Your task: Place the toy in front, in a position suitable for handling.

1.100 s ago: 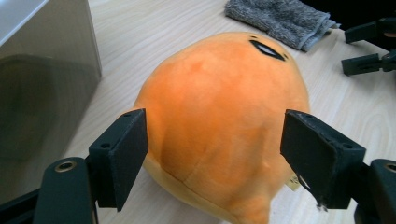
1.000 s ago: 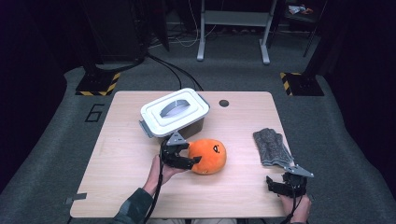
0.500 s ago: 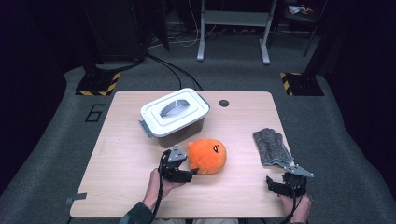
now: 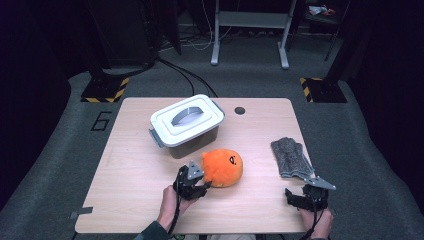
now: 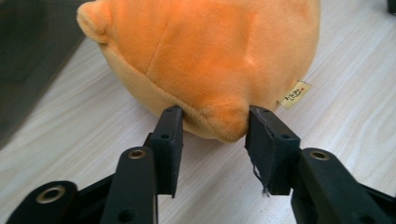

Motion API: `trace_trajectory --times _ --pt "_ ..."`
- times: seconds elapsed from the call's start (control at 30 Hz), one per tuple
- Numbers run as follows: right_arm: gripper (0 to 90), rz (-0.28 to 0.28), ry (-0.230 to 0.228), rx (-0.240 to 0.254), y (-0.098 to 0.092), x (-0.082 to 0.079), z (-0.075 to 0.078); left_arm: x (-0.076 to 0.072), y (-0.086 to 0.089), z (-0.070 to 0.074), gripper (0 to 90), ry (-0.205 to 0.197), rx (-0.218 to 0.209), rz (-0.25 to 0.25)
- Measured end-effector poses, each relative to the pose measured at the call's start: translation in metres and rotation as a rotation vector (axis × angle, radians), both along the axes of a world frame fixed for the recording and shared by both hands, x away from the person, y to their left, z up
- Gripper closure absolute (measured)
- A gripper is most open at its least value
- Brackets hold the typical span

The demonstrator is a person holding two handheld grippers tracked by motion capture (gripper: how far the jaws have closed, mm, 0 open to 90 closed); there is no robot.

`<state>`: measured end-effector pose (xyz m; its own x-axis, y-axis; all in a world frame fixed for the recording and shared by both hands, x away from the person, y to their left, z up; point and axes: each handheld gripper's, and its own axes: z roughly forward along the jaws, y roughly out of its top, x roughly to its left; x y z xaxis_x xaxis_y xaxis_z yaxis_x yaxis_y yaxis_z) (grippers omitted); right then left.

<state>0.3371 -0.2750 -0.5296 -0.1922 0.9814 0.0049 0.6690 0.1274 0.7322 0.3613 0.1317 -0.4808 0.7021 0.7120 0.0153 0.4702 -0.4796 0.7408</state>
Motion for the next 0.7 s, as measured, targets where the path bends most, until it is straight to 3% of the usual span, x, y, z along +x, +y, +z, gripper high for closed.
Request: trace_trajectory --times 0.17,0.3,0.7 --pt "6.8 0.0 -0.001 0.001 0.0 0.0002 0.0 0.0008 -0.0019 0.0009 67.4 -0.003 0.002 0.007" --pt "6.8 0.0 -0.001 0.001 0.0 0.0001 0.0 0.0018 -0.0018 0.0013 73.3 0.002 -0.023 0.013" --pt "7.0 0.001 -0.001 0.0 0.0 0.0 0.0 0.0045 -0.0008 0.0035 73.6 0.019 -0.047 0.008"
